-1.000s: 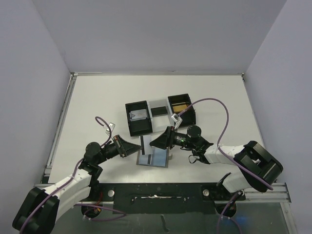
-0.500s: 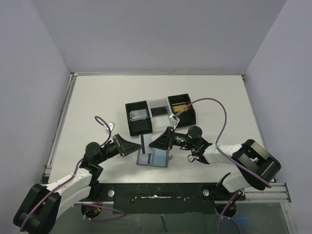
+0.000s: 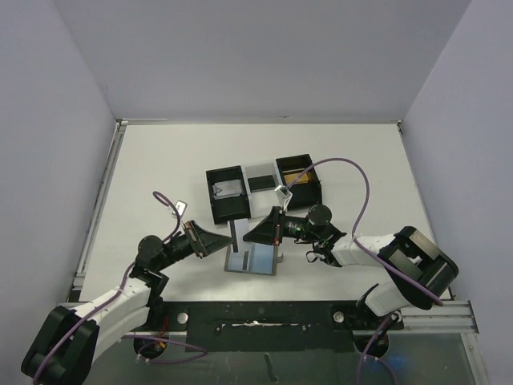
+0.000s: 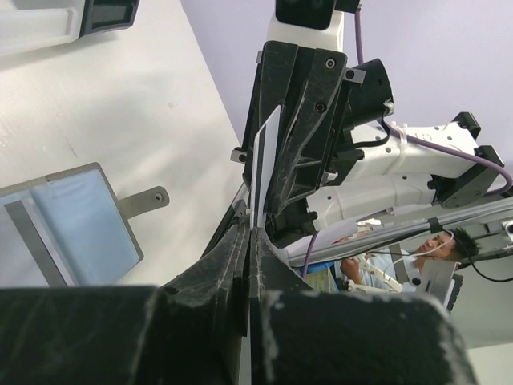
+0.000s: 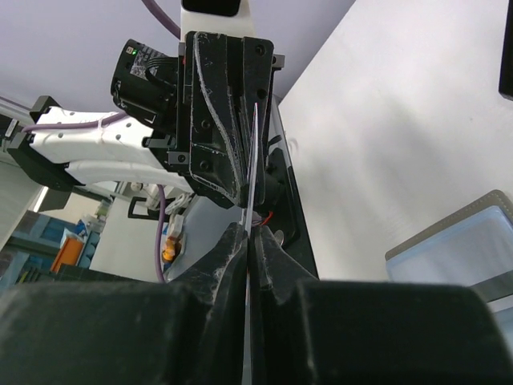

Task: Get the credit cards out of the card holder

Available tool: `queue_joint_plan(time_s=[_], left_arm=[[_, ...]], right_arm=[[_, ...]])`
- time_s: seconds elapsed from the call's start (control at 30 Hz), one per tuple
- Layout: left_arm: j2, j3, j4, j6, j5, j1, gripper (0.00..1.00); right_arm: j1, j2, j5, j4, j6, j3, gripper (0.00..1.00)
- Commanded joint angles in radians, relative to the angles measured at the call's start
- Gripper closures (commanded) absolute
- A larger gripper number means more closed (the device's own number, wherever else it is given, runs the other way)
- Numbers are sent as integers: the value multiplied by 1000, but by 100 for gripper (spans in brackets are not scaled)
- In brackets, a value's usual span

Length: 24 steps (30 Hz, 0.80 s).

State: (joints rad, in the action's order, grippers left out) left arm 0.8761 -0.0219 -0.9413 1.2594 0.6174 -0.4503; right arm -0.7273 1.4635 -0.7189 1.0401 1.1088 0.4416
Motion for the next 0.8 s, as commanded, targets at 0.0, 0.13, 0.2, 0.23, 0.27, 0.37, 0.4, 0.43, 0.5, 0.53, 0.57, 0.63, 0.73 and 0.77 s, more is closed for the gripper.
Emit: queue_joint_plan(time_s=[0.0, 0.13, 0.2, 0.23, 0.27, 0.37, 0.4, 0.43, 0.5, 0.53, 0.57, 0.63, 0.73, 0.77], left_arm=[[-34, -32, 14, -25, 17, -1, 100], [-51, -27, 52, -38, 3, -1, 100], [-52, -32, 75, -48, 5, -1, 97], [-53, -39, 94, -55, 9, -1, 91], [-55, -46, 117, -66, 11, -1, 89], [-70, -71, 206, -106, 6, 2, 71], [-80, -85, 277, -131, -11, 4, 62], [-97, -114, 366, -177, -35, 4, 55], [-137, -169, 573, -261, -113, 6, 42], [-156, -202, 675, -302, -159, 7, 36], [-172, -242, 792, -343, -218, 9, 34], [-191, -325, 988, -419, -316, 16, 32], [-174, -458, 1214, -522, -417, 32, 31], [-158, -503, 1255, -549, -453, 41, 31]], right_arm=[[-7, -14, -43, 108, 8, 15, 100], [-9, -38, -11, 23, -35, 32, 100], [-11, -46, 2, -12, -56, 39, 100], [-12, -50, 12, -27, -64, 42, 100], [-12, -54, 20, -37, -70, 43, 100], [-11, -70, 40, -91, -93, 54, 100], [-11, -83, 55, -136, -117, 60, 100], [-11, -102, 81, -188, -147, 66, 100], [-9, -149, 148, -322, -217, 81, 100], [-9, -176, 193, -394, -253, 91, 100], [-9, -201, 243, -472, -293, 105, 100], [-5, -255, 347, -598, -358, 130, 100], [-1, -308, 479, -697, -470, 165, 100], [-1, -313, 500, -715, -514, 181, 100]])
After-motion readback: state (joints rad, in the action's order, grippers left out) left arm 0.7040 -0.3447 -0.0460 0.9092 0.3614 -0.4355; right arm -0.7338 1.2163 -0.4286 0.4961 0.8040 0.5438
